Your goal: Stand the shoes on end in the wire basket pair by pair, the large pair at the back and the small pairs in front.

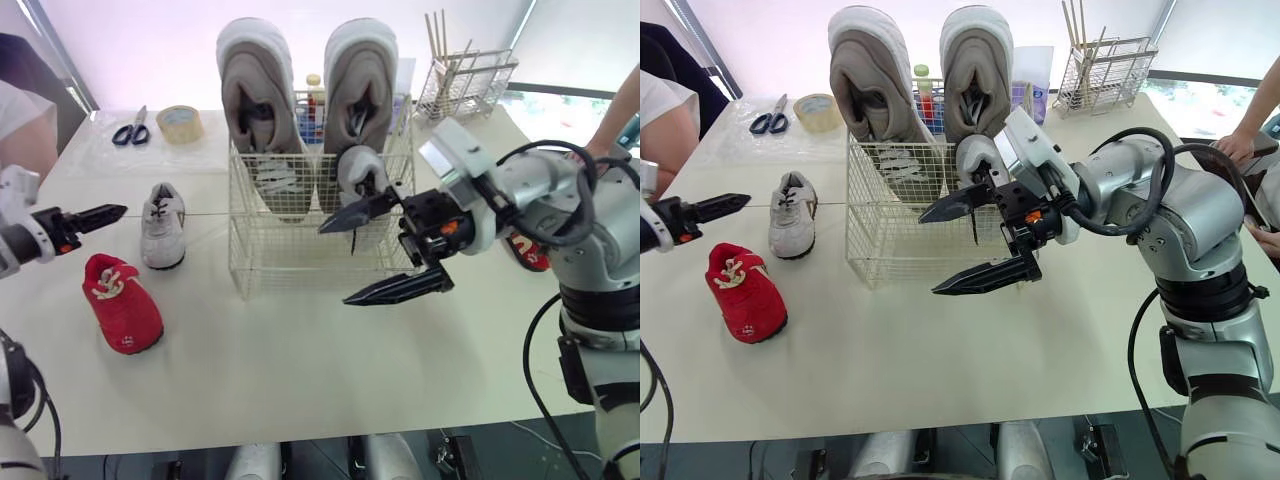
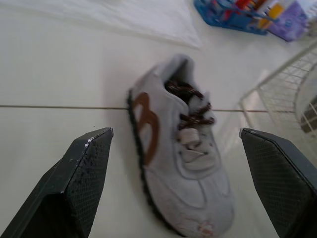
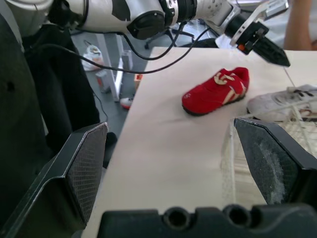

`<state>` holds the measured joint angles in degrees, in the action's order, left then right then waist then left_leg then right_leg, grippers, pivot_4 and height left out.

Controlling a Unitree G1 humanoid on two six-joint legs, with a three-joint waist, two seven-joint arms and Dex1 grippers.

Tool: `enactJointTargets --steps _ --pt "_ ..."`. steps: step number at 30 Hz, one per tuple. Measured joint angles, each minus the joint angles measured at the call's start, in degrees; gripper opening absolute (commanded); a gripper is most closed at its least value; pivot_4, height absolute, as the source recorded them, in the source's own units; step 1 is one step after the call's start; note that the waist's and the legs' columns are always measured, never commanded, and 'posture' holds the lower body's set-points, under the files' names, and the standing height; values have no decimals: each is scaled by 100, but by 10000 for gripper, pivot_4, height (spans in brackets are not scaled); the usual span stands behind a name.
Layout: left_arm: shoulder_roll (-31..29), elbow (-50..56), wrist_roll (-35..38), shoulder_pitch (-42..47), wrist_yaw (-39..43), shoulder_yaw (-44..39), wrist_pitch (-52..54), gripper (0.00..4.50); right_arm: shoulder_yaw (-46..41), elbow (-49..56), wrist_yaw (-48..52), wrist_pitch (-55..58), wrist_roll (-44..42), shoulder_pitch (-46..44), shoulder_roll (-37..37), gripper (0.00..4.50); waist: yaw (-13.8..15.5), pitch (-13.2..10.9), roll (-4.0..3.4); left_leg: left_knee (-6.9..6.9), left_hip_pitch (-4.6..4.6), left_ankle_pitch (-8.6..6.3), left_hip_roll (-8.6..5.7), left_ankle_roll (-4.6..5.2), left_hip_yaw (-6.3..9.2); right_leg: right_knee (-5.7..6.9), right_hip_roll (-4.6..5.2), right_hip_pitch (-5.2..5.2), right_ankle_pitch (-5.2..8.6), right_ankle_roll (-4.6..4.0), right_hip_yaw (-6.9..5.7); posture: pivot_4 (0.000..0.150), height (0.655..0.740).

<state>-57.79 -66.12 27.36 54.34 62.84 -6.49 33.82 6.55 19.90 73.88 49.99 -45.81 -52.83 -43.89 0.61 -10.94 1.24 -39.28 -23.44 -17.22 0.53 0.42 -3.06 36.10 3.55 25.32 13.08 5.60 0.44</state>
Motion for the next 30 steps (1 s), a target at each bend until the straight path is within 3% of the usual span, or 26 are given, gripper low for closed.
enactJointTargets --steps 13,16,23,30 --pt "818 -968 -1080 457 -1106 -344 -1156 42578 -332 356 -423 471 -337 97 -394 44702 -91 0 1 0 5 -1 21 2 15 3 13 9 -1 1 -4 1500 7400" --pt "878 -970 -1186 468 -1185 -453 -1206 34800 -379 357 -504 495 -414 96 -429 45000 -98 0 1 0 5 -1 19 3 15 4 14 9 -1 1 -4 1500 7400" --pt "936 -971 -1317 483 -1191 -657 -1208 523 -386 336 -662 529 -501 44 -434 45000 -106 0 2 0 7 -1 19 2 15 8 14 8 -1 1 -5 1500 7400" --pt "895 -973 -1188 504 -1214 -1200 -1134 149 -362 167 -701 324 -377 40 -322 45000 -122 1 2 0 4 -1 20 2 19 8 13 9 -2 2 -8 1500 7400"
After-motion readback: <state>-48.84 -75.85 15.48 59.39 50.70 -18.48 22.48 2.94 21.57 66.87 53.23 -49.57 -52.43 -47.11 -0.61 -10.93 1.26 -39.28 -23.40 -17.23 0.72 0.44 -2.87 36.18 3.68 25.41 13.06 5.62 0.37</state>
